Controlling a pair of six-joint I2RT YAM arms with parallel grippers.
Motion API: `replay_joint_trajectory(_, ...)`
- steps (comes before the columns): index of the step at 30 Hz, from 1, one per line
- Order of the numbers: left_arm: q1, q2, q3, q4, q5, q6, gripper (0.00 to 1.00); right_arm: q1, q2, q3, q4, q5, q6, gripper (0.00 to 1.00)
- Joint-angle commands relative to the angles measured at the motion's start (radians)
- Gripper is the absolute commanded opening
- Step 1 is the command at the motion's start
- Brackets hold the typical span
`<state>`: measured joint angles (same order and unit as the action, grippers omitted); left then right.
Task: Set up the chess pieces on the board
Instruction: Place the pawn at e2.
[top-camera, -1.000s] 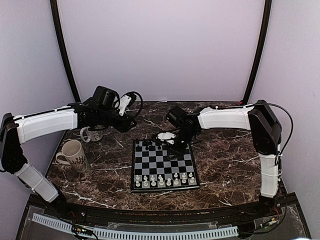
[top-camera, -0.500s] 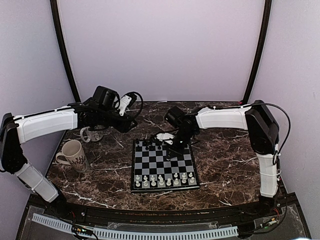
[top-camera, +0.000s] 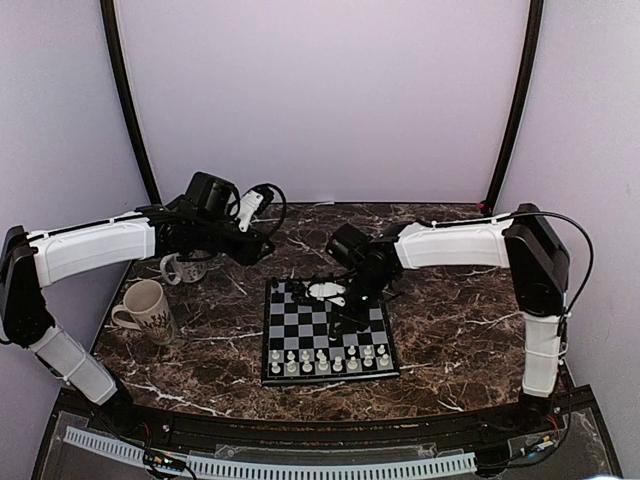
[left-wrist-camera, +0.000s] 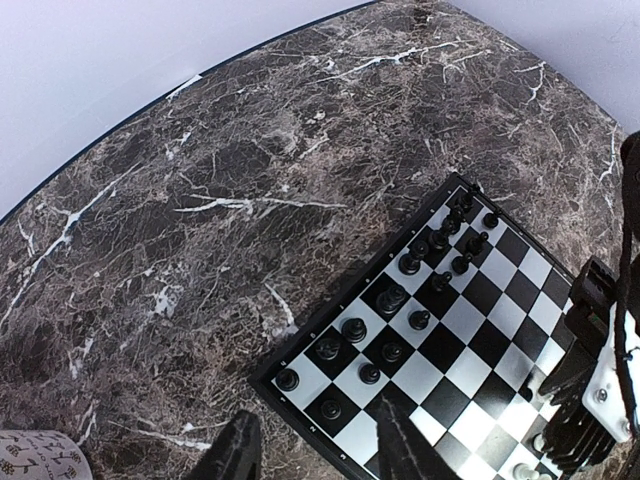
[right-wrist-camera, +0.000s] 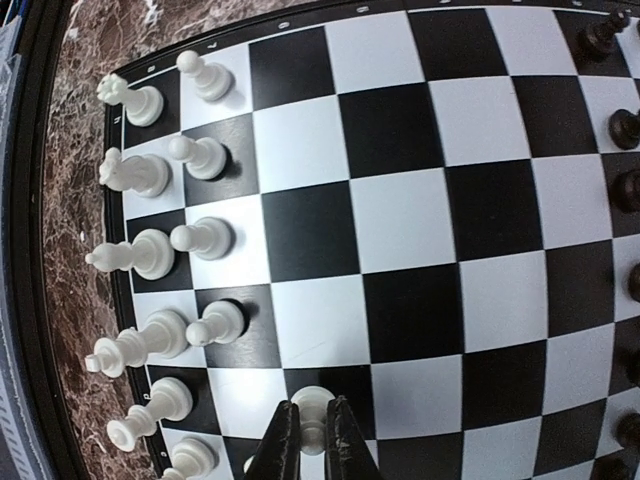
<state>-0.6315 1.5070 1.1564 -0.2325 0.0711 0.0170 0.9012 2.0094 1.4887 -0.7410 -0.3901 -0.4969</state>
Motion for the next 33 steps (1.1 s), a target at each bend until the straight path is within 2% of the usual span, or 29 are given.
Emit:
replay_joint_trajectory(1, -0.002, 0.003, -0.003, 0.011, 0.004, 0.005, 0.41, 0.028, -0.031, -0.025, -0.020, -0.019, -0.032, 0.08)
replay_joint_trajectory(18, -0.002, 0.012, -0.002, 0.008, 0.002, 0.009, 0.41, 0.070, -0.014, -0.045, -0.066, -0.012, -0.084, 0.08)
replay_joint_trajectory(33, -0.002, 0.017, 0.000, 0.006, 0.007, 0.009, 0.41, 0.071, -0.020, -0.056, -0.034, 0.027, -0.065, 0.13)
